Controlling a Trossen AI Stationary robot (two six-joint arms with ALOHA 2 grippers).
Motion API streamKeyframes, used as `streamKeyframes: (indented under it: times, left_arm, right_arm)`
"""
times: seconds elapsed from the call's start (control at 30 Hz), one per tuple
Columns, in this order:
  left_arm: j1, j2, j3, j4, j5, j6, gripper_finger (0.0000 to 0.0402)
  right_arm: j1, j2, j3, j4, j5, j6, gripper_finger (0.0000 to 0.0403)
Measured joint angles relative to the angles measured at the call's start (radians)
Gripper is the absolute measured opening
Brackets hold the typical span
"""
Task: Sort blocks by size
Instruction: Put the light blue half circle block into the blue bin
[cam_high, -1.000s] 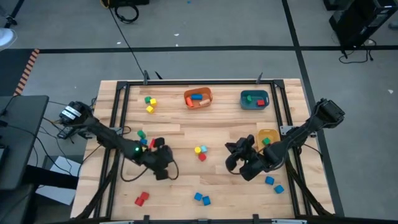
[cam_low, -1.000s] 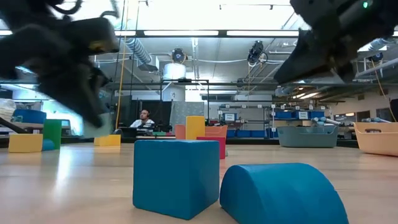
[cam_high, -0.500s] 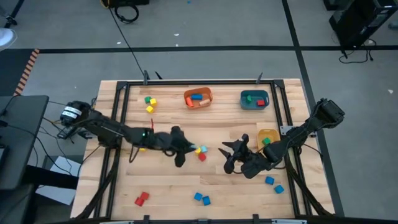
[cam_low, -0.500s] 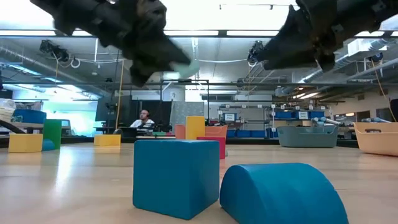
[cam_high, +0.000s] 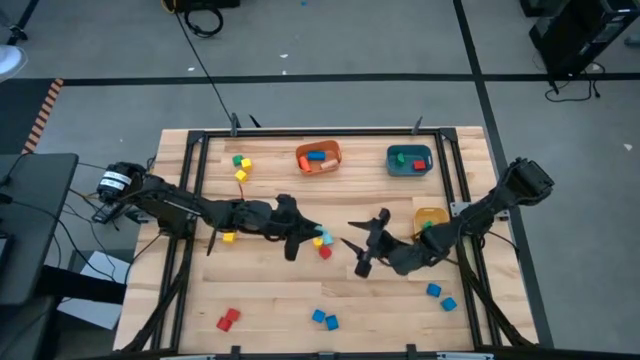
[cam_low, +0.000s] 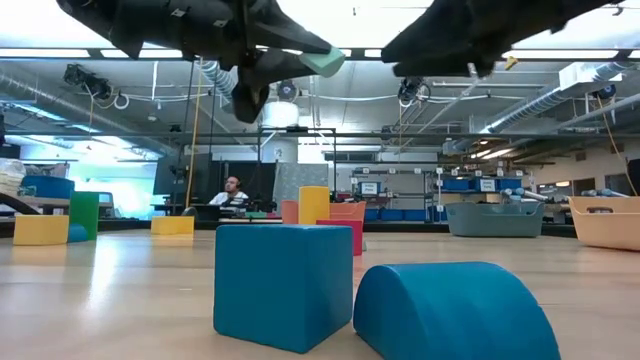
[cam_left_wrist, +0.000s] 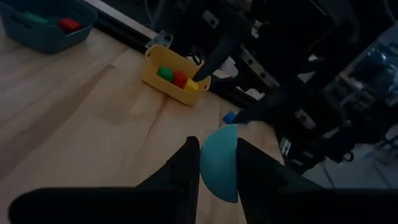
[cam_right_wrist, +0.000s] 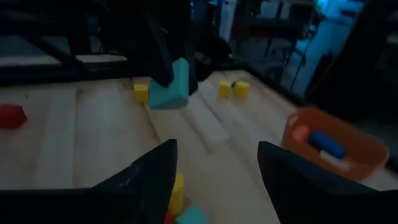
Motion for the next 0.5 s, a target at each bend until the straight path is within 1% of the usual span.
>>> streamKeyframes:
  times: [0.1, 0.2, 0.27, 0.4, 0.5]
  left_arm:
    - [0.001, 0.0, 0.0, 0.013, -0.023, -0.04, 0.0089]
    - [0.002, 0.0, 0.0, 0.018, -0.026, -0.042, 0.0089]
    - [0.004, 0.0, 0.0, 0.018, -0.027, -0.042, 0.0089]
    - [0.01, 0.0, 0.0, 0.018, -0.027, -0.04, 0.0089]
    - [0.015, 0.0, 0.0, 0.018, -0.029, -0.039, 0.0089]
  right_arm:
    - [-0.04, 0.0, 0.0, 0.041, -0.06, -0.112, 0.0254]
    - [-0.08, 0.0, 0.0, 0.08, -0.12, -0.181, 0.0269]
    - [-0.103, 0.0, 0.0, 0.111, -0.179, -0.217, 0.0279]
    - [-0.13, 0.0, 0.001, 0.167, -0.263, -0.241, 0.0298]
    - [-0.133, 0.0, 0.001, 0.167, -0.28, -0.24, 0.031]
